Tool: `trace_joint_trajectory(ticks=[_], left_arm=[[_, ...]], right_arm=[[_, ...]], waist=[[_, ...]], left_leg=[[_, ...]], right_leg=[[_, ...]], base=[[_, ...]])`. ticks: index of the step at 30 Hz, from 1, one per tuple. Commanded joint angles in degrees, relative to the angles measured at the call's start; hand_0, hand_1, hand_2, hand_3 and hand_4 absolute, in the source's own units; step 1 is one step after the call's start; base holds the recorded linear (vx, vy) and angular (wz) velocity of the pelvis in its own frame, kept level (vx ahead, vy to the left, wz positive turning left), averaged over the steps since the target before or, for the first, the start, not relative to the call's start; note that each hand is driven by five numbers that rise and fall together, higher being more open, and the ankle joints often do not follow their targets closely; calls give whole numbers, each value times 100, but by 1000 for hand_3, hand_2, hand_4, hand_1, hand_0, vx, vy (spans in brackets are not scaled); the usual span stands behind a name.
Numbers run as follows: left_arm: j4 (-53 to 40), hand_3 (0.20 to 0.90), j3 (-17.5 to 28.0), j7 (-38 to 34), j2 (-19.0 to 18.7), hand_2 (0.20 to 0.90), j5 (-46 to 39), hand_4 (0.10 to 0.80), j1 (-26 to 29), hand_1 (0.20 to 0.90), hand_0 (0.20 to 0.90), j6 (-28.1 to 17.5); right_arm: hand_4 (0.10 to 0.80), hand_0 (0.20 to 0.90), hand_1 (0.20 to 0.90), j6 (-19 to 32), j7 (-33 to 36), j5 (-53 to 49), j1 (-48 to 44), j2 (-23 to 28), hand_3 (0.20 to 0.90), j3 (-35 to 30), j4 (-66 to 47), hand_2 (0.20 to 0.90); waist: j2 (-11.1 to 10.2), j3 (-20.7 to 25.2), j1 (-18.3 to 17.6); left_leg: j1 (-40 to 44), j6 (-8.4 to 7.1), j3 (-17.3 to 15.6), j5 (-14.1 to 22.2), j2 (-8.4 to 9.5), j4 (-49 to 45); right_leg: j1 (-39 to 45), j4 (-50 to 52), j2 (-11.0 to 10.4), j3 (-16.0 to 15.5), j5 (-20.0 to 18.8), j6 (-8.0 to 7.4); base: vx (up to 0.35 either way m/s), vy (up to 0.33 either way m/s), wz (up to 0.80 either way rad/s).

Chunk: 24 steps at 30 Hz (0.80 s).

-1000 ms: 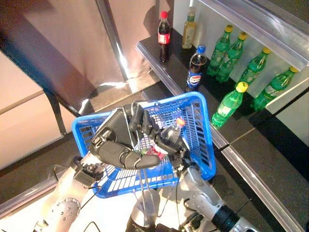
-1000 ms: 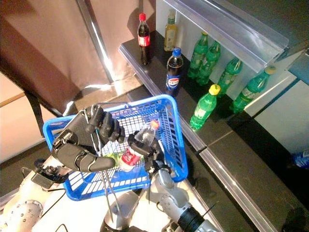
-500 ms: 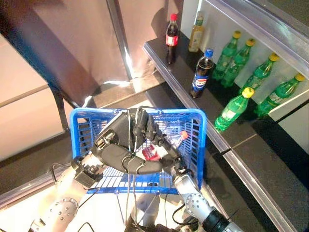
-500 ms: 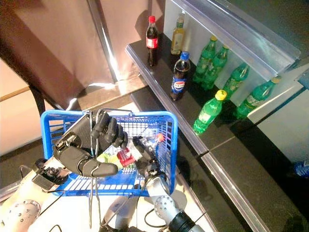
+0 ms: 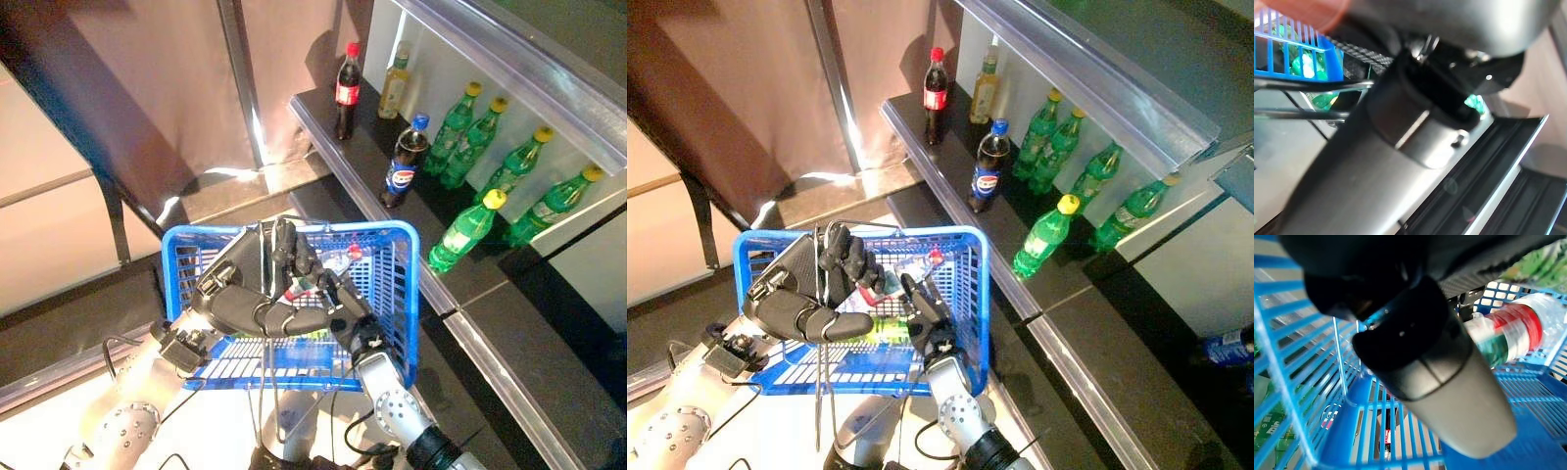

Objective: Pick up the drink and place into the basket.

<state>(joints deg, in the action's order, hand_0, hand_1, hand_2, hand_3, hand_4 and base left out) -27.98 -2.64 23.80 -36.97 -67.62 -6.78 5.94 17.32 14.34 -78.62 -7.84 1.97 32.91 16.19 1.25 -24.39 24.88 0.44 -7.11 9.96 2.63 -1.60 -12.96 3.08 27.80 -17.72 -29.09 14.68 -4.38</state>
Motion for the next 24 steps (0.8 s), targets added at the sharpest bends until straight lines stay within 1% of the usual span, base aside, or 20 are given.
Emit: trace_joint_trajectory(ticks=[1, 2, 3, 6, 7, 11, 13, 15, 17, 18, 19, 20, 22, 23, 24], left_arm=[[-1158, 200, 494, 364, 701, 300, -1228, 100, 719, 300, 300, -1371], [-1124, 200, 513, 311, 730, 300, -1218, 100, 703, 300, 300, -1374], [-1110, 200, 516, 251, 750, 300, -1231, 100, 701, 300, 300, -1386], [-1041, 200, 612, 212, 747, 300, -1247, 100, 648, 300, 300, -1469], [-995, 200, 672, 145, 735, 300, -1226, 100, 635, 300, 300, -1558], [-865, 200, 860, -25, 803, 300, -1423, 100, 545, 300, 300, -1506], [-746, 200, 1042, -275, 860, 300, -1824, 100, 395, 300, 300, -1438], [-709, 200, 1171, -237, 912, 300, -2042, 100, 198, 300, 300, -1415], [-730, 200, 1378, -86, 1015, 300, -2232, 100, -189, 300, 300, -1388], [-703, 200, 1530, 36, 1119, 300, -2353, 100, -451, 300, 300, -1316], [-690, 200, 1563, 52, 1152, 300, -2379, 100, -512, 300, 300, -1289], [-588, 200, 1619, 66, 1226, 300, -2373, 100, -629, 300, 300, -1287], [-501, 200, 1651, 88, 1298, 300, -2355, 100, -702, 300, 300, -1294], [-421, 200, 1657, 60, 1356, 300, -2370, 100, -748, 300, 300, -1293], [-298, 200, 1651, 78, 1446, 300, -2147, 100, -813, 300, 300, -1423]], right_arm=[[800, 900, 900, 249, -116, 599, 170, -305, 900, 354, -465, 900], [800, 900, 900, 246, -114, 655, 223, -246, 900, 377, -579, 900], [800, 900, 900, 272, -132, 722, 247, -212, 900, 377, -630, 900], [800, 900, 900, 199, -86, 830, 348, -32, 900, 407, -1035, 900], [800, 900, 900, 175, -115, 924, 403, 77, 900, 421, -1242, 900], [800, 900, 900, -140, -201, 1121, 607, 483, 900, 392, -2018, 900], [800, 900, 900, -423, -335, 1220, 801, 827, 900, 284, -2711, 900], [800, 900, 900, -551, -424, 1240, 937, 997, 900, 157, -3044, 900], [800, 900, 900, -701, -611, 1304, 1106, 1194, 900, -91, -3462, 900], [800, 900, 900, -818, -811, 1368, 1298, 1325, 900, -291, -3728, 900], [800, 900, 900, -843, -902, 1376, 1354, 1357, 900, -346, -3784, 900], [800, 900, 900, -897, -1178, 1389, 1472, 1419, 900, -447, -3880, 900], [800, 900, 900, -948, -1362, 1394, 1589, 1478, 900, -517, -4011, 900], [800, 900, 900, -996, -1597, 1401, 1667, 1533, 900, -586, -4092, 900], [800, 900, 900, -1098, -1881, 1344, 1759, 1616, 900, -680, -4207, 900]], waist=[[34, 1561, -149], [34, 1566, -185], [51, 1573, -219], [40, 1556, -280], [29, 1538, -317], [-7, 1503, -456], [-29, 1495, -555], [-38, 1481, -584], [-64, 1412, -601], [-97, 1372, -625], [-105, 1364, -638], [-126, 1349, -678], [-149, 1360, -729], [-168, 1360, -775], [-186, 1361, -843]], left_leg=[[-360, 16, -42, -57, 210, -404], [-353, 18, -60, -70, 200, -383], [-405, 50, -68, -202, 212, -347], [-400, 53, -131, -193, 179, -320], [-404, 51, -160, -193, 164, -315], [-375, 43, -261, -210, 108, -279], [-363, 39, -338, -232, 78, -257], [-389, 42, -357, -233, 71, -261], [-423, 47, -377, -232, 47, -269], [-422, 48, -390, -244, 26, -258], [-414, 48, -396, -246, 17, -249], [-401, 45, -423, -260, -9, -237], [-391, 46, -444, -289, -36, -205], [-369, 48, -479, -291, -58, -188], [-338, 47, -534, -302, -98, -170]], right_leg=[[1095, -1353, 566, 160, -530, -120], [1088, -1359, 572, 171, -538, -121], [1048, -1392, 564, 111, -642, -91], [1008, -1389, 565, 157, -642, -103], [983, -1380, 566, 177, -643, -108], [933, -1368, 578, 251, -641, -123], [916, -1377, 580, 294, -638, -135], [889, -1388, 577, 301, -640, -146], [842, -1372, 579, 307, -641, -151], [824, -1368, 595, 317, -641, -145], [818, -1367, 600, 324, -641, -143], [805, -1368, 618, 351, -640, -137], [793, -1395, 638, 372, -650, -129], [786, -1406, 651, 410, -647, -124], [766, -1419, 675, 479, -645, -115]], base=[[14, 2, -6], [-38, 35, -6], [-47, 32, -2], [-24, 0, -3], [-21, -38, -11], [-10, -31, -13], [-8, -14, -11], [-38, -37, -19], [-77, -80, -10], [-59, -80, -3], [-43, -86, -3], [-20, -59, -2], [-12, -51, -3], [-10, -60, -5], [-13, -71, -11]])
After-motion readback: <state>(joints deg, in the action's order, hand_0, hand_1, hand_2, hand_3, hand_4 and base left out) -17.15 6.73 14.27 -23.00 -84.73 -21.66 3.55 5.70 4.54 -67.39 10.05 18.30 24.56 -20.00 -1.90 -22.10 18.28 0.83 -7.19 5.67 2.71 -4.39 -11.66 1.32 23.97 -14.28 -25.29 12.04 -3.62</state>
